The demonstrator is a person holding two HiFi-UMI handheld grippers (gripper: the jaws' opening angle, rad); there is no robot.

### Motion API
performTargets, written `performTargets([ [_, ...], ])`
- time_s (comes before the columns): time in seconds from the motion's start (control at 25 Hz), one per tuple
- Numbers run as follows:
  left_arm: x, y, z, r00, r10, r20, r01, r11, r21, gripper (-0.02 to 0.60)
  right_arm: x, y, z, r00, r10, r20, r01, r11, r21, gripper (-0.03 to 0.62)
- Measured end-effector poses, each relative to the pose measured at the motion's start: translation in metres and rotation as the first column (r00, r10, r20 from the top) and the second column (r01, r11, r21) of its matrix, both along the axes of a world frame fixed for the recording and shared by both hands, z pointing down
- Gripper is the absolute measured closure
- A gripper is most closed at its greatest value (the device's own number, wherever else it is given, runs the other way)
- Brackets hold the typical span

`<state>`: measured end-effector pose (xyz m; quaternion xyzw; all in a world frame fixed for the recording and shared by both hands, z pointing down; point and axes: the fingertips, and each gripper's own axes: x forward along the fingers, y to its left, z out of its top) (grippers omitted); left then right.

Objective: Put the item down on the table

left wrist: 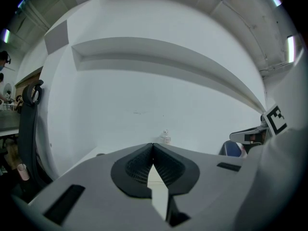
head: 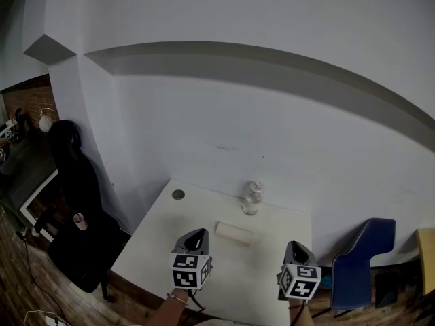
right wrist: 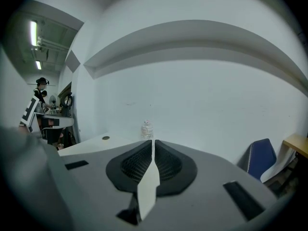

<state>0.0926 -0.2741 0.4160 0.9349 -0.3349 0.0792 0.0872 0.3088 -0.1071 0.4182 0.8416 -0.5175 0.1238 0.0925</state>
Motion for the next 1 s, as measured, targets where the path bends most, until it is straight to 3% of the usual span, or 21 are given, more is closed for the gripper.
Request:
performTargets([
  [0.2, 0.002, 0.005, -0.003, 1.000, -0.001, -0.001, 0.001, 1.000, -0.003, 0.565, -0.004, 0.005, -0.013, 1.000, -0.017, -0.017, 0.017, 0.999, 0.030, 0.560],
  [1.0, -0.003, 0.015, 0.004, 1.000, -0.001, 0.006, 0.001, 1.000, -0.019, 0.565, -0.002, 0.023, -0.005, 0.999, 0.027, 0.029, -0.028, 1.000, 0.012, 0.562],
])
